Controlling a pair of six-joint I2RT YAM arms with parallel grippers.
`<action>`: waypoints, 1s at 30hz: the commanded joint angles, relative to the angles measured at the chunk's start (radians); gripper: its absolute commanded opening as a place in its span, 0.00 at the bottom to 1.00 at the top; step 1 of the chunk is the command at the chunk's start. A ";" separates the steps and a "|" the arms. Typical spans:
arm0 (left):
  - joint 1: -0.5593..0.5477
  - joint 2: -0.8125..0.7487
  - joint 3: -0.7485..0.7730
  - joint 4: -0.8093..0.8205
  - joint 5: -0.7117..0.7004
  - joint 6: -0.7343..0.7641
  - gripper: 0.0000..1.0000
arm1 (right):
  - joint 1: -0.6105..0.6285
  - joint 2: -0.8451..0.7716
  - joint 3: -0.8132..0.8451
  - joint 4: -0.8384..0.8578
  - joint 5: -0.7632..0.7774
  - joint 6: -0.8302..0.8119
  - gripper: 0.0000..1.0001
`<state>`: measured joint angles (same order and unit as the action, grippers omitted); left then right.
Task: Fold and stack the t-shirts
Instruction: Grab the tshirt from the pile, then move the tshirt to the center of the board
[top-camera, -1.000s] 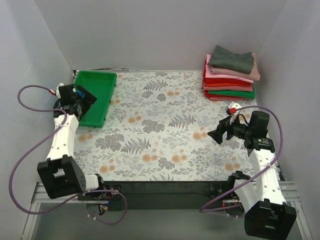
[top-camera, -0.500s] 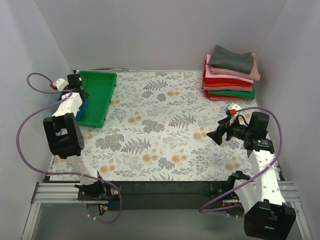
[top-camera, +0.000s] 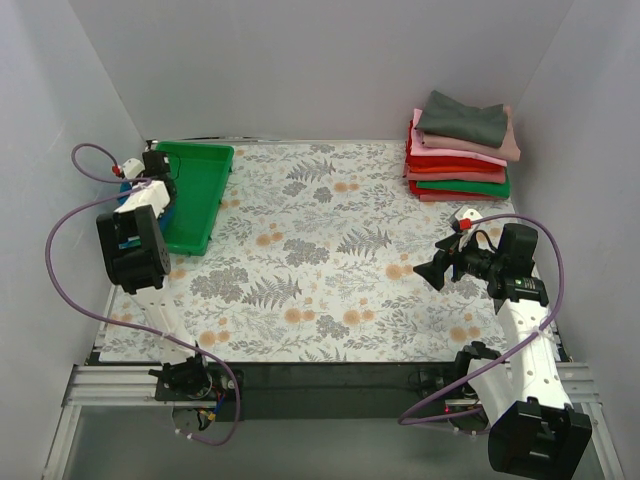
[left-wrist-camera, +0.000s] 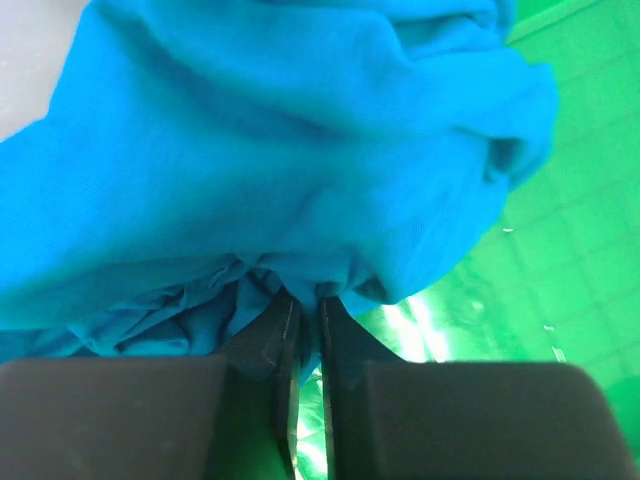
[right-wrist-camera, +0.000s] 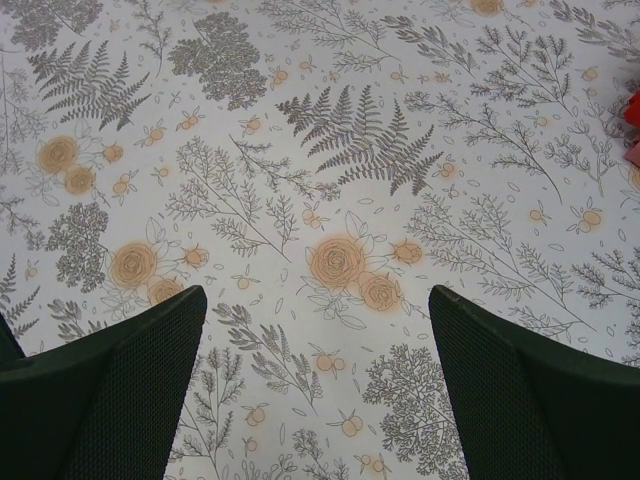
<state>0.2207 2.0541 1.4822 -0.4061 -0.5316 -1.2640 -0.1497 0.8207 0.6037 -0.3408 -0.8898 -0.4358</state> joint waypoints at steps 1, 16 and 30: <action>0.005 -0.087 0.041 0.055 0.036 0.051 0.00 | -0.004 0.003 0.015 0.005 -0.024 -0.017 0.97; -0.009 -0.600 -0.013 0.153 0.755 0.074 0.00 | -0.011 -0.052 0.002 -0.024 -0.061 -0.055 0.96; -0.409 -0.847 -0.117 0.311 1.122 -0.066 0.00 | -0.010 -0.074 0.311 -0.305 0.051 -0.207 0.98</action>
<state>-0.1261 1.2911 1.3888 -0.1596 0.4843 -1.2964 -0.1570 0.7586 0.8585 -0.5842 -0.8696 -0.6147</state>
